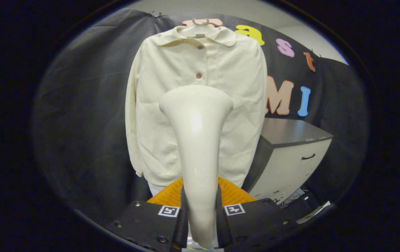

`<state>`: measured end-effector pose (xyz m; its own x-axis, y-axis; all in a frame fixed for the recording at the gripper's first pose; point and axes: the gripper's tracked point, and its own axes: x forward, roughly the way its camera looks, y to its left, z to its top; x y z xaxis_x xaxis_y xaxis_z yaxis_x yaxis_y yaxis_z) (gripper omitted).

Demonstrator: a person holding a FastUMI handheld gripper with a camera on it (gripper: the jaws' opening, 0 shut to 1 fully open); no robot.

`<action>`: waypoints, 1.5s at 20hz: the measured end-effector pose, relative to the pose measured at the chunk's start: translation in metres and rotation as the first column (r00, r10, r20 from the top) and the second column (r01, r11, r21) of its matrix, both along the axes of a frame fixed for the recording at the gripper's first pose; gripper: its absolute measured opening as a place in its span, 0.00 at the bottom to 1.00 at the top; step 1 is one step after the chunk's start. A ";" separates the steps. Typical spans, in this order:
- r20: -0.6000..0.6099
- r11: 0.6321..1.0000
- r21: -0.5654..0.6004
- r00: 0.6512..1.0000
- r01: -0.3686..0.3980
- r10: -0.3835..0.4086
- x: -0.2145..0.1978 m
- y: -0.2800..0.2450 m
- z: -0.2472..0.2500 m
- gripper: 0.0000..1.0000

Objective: Iron the clothes twice with a garment steamer, once on the left side and once on the right side.

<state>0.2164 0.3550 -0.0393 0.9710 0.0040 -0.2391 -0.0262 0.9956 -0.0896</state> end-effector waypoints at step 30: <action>0.064 0.998 0.034 0.996 0.054 -0.056 0.134 -0.109 0.133 0.32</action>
<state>0.3503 0.2459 0.0941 0.9834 -0.0428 -0.1763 0.0332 0.9978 -0.0569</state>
